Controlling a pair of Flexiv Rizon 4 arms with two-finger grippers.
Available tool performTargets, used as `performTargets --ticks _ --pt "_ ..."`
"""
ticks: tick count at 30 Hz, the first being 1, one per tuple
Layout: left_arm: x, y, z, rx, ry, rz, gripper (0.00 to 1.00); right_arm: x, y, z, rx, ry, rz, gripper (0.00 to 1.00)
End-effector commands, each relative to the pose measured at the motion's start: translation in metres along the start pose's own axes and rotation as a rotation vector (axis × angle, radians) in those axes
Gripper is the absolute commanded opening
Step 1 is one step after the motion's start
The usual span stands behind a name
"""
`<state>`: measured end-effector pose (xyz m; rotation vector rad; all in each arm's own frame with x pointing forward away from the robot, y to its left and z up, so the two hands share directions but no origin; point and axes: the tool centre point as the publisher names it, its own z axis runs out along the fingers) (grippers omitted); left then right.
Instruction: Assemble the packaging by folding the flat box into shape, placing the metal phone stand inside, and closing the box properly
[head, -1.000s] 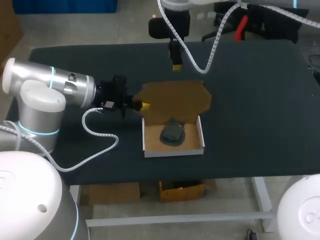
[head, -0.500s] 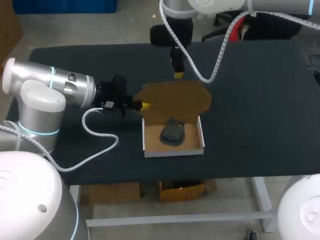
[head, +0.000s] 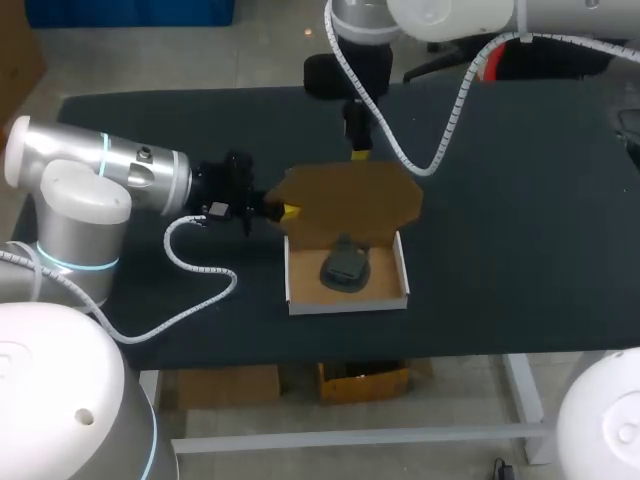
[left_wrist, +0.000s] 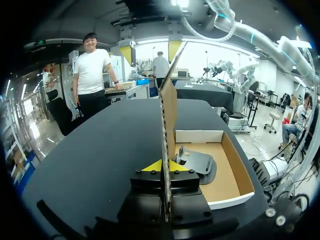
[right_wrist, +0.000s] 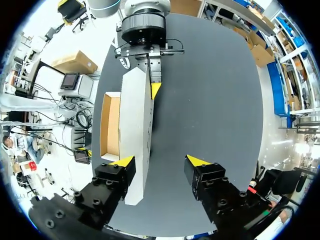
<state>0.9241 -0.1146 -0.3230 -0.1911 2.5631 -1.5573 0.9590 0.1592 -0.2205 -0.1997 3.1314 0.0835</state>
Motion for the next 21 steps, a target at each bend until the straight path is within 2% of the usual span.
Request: performTargets --ticks 1,10,14,17,21 --pt "0.0 0.001 0.0 0.001 0.0 0.001 0.0 0.005 0.002 0.004 -0.002 -0.017 -0.001 0.59" --pt "0.0 0.001 0.0 0.001 0.0 0.001 0.0 0.011 0.006 0.006 -0.003 -0.014 -0.006 0.57" --pt "0.0 0.001 0.0 0.001 0.0 0.001 0.0 0.013 0.008 0.006 0.009 -0.014 -0.006 0.51" --pt "0.0 0.001 0.0 0.001 0.0 0.001 0.0 0.016 0.009 0.005 0.008 -0.016 -0.004 0.5" --pt "0.0 0.001 0.0 0.001 0.0 0.001 0.0 0.02 0.012 0.005 0.009 -0.02 -0.004 0.56"
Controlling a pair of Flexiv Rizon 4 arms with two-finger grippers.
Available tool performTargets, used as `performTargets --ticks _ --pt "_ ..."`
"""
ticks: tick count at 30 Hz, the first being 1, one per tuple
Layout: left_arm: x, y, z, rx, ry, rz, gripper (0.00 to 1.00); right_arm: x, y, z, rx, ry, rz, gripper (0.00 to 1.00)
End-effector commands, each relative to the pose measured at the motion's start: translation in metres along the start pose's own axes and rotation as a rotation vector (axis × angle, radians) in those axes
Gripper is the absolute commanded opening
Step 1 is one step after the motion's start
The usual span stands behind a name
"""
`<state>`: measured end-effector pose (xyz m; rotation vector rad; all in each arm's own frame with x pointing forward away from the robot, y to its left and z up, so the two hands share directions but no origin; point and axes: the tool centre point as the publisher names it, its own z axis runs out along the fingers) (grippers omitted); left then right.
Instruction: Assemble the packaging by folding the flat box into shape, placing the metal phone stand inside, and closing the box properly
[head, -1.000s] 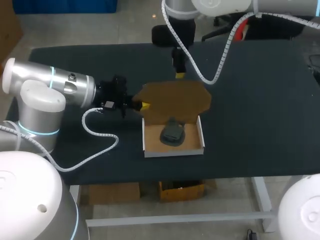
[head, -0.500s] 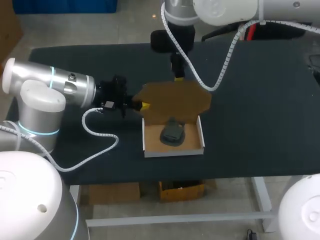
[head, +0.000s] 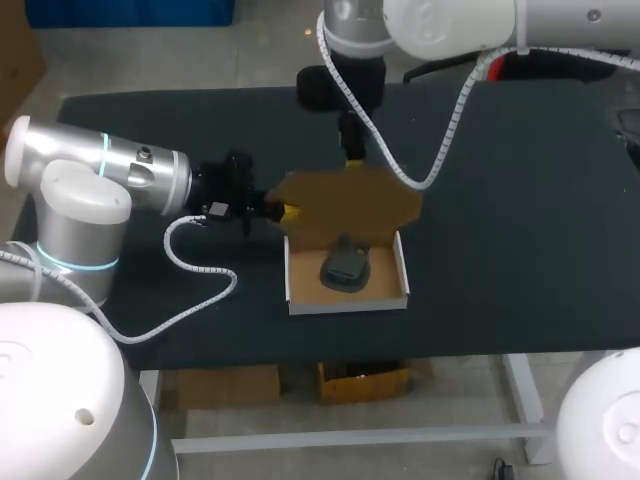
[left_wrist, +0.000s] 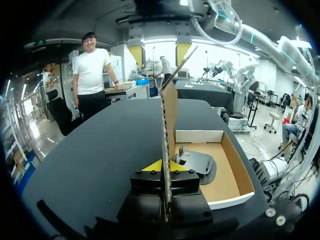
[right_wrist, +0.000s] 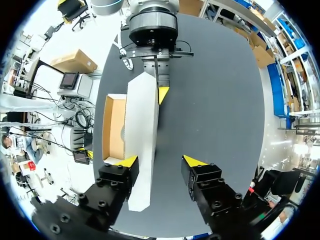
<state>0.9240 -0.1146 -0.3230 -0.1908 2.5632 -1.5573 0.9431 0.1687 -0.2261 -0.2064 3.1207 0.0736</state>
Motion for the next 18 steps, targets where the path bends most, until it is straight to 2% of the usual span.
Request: performTargets --ticks 1,11,18 --pt "-0.001 0.001 0.0 0.001 0.0 0.001 0.0 0.006 0.001 -0.001 0.002 -0.012 0.001 0.57" --pt "-0.001 0.001 0.0 0.001 0.0 0.001 0.0 0.012 0.005 0.004 -0.001 -0.009 0.008 0.56" --pt "-0.001 0.001 0.0 0.001 0.0 0.001 0.0 0.01 0.004 0.011 0.001 0.004 0.016 0.64"
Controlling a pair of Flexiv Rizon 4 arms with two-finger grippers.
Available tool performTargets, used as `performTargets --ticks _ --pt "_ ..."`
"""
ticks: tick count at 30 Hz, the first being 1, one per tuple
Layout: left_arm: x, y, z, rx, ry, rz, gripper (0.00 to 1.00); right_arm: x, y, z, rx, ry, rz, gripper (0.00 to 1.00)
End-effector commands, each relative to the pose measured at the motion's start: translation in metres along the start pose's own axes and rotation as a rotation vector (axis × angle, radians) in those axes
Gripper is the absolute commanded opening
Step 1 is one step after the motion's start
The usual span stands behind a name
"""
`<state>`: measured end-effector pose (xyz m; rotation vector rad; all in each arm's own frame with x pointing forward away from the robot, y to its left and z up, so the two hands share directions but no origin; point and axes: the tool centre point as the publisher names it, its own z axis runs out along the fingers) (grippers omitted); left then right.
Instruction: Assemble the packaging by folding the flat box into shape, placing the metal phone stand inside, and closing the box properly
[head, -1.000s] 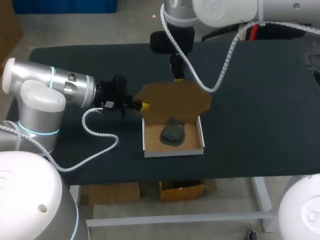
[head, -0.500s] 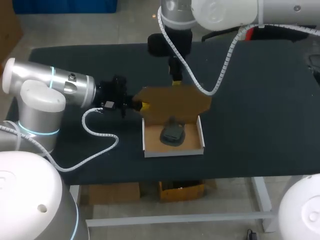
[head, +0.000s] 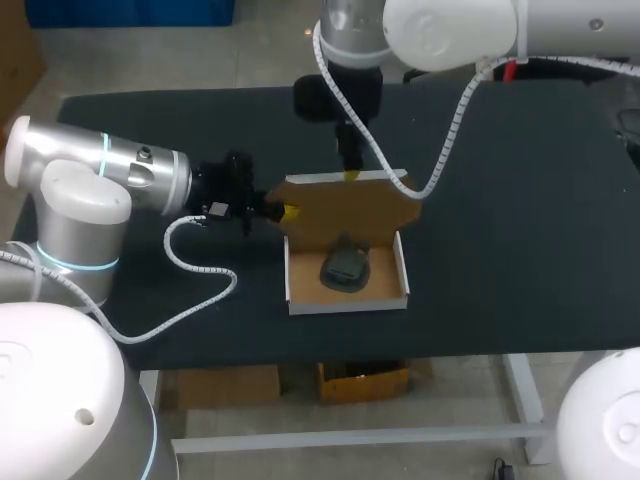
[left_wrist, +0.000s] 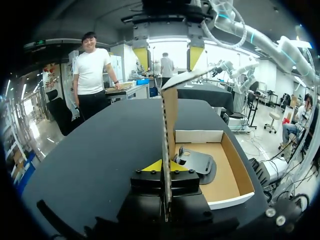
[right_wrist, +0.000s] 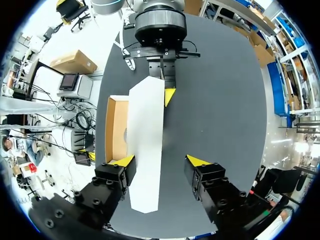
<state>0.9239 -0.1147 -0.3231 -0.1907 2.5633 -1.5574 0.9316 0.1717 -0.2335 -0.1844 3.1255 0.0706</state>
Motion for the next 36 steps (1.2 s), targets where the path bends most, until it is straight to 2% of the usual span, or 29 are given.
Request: performTargets --ticks 1,9,14,24,30,36 --pt "-0.001 0.001 0.0 0.001 0.0 0.001 0.0 -0.001 0.001 0.004 -0.001 0.002 0.002 0.63" --pt "-0.001 0.001 0.0 0.001 0.0 0.001 0.0 -0.003 0.002 0.009 -0.002 0.01 0.005 0.64" --pt "-0.001 0.001 0.0 0.001 0.0 0.001 0.0 -0.004 0.003 0.013 0.0 0.019 0.006 0.69" --pt "-0.001 0.001 0.0 0.001 0.0 0.001 0.0 -0.004 0.002 0.02 0.004 0.035 0.012 0.72" --pt "-0.001 0.001 0.0 0.001 0.0 0.001 0.0 -0.004 0.0 0.025 0.004 0.045 0.014 0.67" --pt "-0.001 0.001 0.0 0.001 0.0 0.001 0.0 -0.004 0.0 0.03 0.002 0.06 0.014 0.55"
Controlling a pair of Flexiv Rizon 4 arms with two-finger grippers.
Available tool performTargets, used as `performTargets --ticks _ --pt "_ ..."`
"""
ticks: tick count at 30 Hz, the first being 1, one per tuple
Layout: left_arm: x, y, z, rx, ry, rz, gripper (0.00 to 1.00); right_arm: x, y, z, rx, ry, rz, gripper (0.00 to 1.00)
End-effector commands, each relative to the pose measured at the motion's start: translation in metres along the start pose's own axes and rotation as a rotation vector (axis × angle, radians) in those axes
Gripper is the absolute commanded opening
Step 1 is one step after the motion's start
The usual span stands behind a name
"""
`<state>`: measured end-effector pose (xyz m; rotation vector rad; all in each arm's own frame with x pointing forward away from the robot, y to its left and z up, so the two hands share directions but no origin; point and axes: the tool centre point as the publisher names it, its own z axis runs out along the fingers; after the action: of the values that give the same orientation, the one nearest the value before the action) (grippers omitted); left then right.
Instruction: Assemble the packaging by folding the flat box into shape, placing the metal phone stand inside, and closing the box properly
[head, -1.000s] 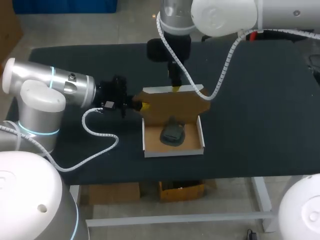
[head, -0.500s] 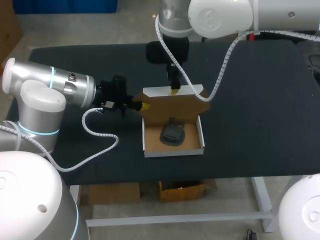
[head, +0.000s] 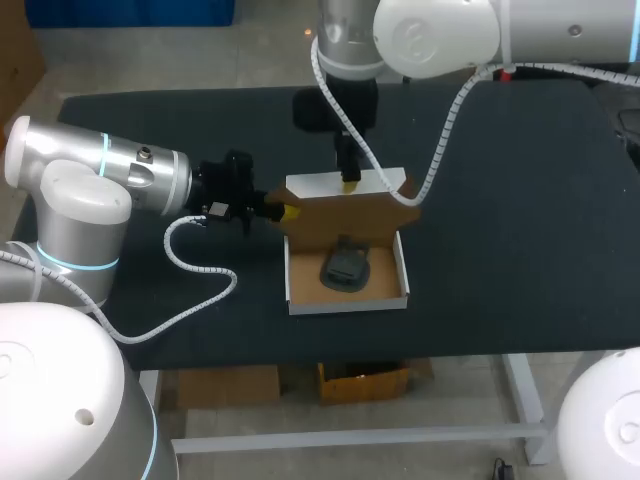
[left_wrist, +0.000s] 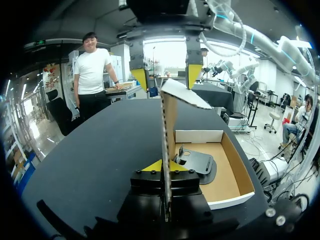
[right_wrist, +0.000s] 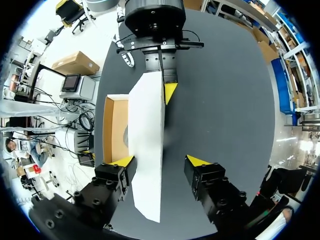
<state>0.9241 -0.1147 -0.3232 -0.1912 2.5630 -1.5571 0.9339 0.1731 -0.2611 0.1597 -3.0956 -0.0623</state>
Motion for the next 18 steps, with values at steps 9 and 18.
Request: performTargets --ticks 9,18 --pt "-0.0004 0.0007 0.0003 0.001 0.001 0.001 0.0 -0.0035 0.0012 0.0072 -0.001 0.024 -0.003 0.43" --pt "-0.0004 0.0007 0.0003 0.001 0.001 0.001 0.0 -0.0038 0.0017 0.0096 0.004 0.031 -0.001 0.22"
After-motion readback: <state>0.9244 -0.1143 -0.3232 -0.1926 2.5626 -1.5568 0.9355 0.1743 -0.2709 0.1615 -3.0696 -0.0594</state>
